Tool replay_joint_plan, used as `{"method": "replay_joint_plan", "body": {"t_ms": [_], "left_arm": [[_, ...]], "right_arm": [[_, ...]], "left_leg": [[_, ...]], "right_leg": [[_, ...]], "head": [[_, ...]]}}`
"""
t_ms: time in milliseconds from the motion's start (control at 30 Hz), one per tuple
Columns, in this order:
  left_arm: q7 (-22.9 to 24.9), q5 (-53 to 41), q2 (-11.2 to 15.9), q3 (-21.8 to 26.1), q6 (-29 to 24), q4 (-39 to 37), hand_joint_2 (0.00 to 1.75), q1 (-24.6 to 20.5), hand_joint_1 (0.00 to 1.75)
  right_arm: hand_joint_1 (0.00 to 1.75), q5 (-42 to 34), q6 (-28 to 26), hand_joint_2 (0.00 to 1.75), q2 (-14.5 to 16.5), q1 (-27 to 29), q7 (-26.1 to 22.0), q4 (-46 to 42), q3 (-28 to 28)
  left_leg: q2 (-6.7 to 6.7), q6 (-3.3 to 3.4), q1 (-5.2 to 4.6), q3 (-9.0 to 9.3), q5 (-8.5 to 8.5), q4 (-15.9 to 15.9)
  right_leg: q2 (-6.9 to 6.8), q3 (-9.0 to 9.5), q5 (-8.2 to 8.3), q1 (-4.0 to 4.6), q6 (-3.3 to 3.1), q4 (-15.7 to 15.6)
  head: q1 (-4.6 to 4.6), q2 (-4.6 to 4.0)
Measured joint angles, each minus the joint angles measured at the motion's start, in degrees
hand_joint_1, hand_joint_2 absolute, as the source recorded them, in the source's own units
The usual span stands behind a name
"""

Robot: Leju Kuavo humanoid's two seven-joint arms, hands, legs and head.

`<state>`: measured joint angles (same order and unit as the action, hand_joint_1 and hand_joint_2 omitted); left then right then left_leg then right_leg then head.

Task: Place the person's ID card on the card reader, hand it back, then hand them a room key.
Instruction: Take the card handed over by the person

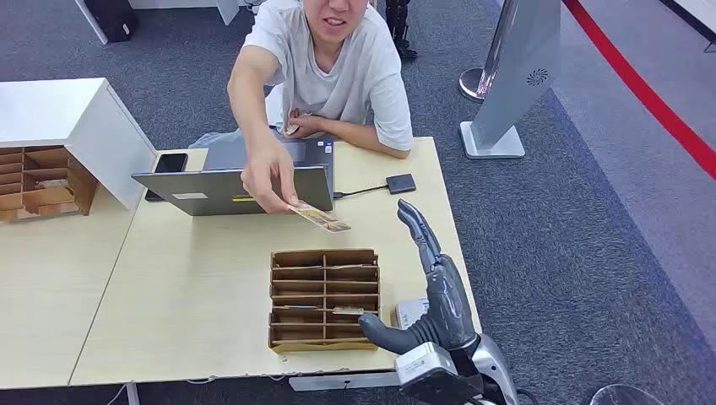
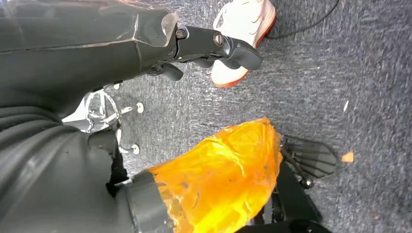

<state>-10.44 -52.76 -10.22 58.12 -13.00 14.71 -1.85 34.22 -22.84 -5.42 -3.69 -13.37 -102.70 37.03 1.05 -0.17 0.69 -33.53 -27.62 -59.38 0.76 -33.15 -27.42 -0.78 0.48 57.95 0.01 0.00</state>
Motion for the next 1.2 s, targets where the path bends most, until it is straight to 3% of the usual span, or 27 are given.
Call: {"method": "replay_joint_plan", "body": {"t_ms": [200, 567, 1200], "left_arm": [[1.53, -1.84, 0.03, 0.00, 1.35, 1.08, 0.00, 0.20, 0.00], [2.47, -4.24, 0.03, 0.00, 1.87, 2.15, 0.00, 0.24, 0.00], [2.53, -5.50, -0.05, 0.00, 2.26, 2.62, 0.00, 0.24, 0.00]], "right_arm": [[0.00, 13.12, -1.32, 1.75, 0.08, -1.79, 4.31, -0.69, 0.01], [0.00, 30.68, -3.39, 1.75, 0.09, -4.95, 11.95, -0.58, 0.28], [0.00, 33.67, -4.22, 1.75, 0.09, -7.06, 13.78, 0.25, 0.31]], "left_leg": [[0.00, 0.00, 0.00, 0.00, 0.00, 0.00], [0.00, 0.00, 0.00, 0.00, 0.00, 0.00], [0.00, 0.00, 0.00, 0.00, 0.00, 0.00]], "right_leg": [[0.00, 0.00, 0.00, 0.00, 0.00, 0.01], [0.00, 0.00, 0.00, 0.00, 0.00, 0.01], [0.00, 0.00, 0.00, 0.00, 0.00, 0.01]], "head": [[0.00, 0.00], [0.00, 0.00], [0.01, 0.00]]}}
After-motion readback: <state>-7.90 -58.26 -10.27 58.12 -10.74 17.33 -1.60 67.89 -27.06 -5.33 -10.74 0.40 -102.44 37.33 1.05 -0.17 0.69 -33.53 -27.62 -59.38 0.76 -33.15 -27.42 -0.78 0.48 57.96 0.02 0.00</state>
